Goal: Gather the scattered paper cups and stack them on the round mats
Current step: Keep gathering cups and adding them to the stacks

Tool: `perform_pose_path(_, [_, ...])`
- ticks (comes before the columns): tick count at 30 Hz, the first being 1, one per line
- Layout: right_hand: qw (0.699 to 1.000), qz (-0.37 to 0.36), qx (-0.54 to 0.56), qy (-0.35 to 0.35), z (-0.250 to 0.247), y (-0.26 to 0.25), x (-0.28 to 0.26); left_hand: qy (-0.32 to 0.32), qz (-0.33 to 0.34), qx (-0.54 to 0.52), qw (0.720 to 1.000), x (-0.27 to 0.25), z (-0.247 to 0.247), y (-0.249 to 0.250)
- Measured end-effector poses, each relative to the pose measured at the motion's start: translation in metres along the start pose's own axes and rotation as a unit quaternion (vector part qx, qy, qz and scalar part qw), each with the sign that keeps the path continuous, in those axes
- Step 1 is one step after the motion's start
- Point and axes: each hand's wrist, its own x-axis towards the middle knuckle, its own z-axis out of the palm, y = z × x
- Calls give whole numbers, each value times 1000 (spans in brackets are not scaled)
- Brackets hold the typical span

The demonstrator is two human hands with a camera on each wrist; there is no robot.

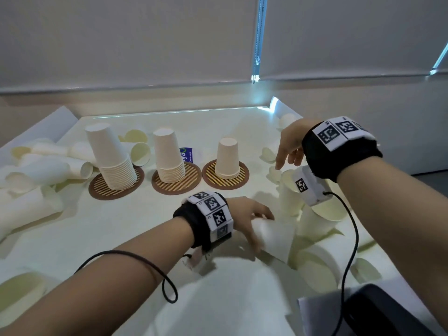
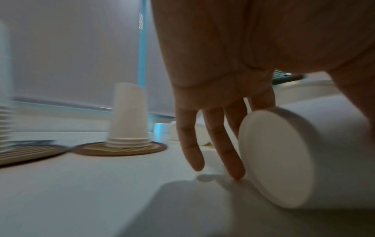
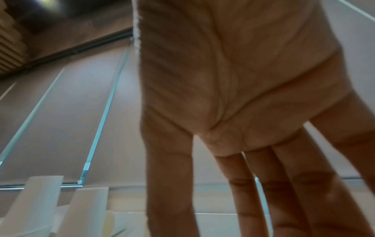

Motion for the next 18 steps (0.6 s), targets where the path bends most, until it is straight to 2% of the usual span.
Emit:
perform_pose_path(3, [999, -2, -30, 21, 7, 1, -20, 33, -43, -78, 996, -11, -13, -23])
perform_pose_path(6, [999, -1, -37, 22, 22, 1, -28, 85, -63, -175, 979, -22, -26, -42])
perform_pose_path(9, [999, -6, -37, 34, 42, 0, -24, 147, -76, -302, 939, -32, -30, -54])
perform_pose_path(13, [992, -25, -41, 112, 49, -5, -19, 218, -85, -405, 884, -34, -30, -68])
perform_pose_path(16, [985, -62, 78, 140, 35, -2, -10, 284, -95, -448, 842, -32, -31, -74])
perform_pose_path(18, [964, -75, 204, 150, 26, -1, -8, 321, -96, -480, 811, -29, -34, -76])
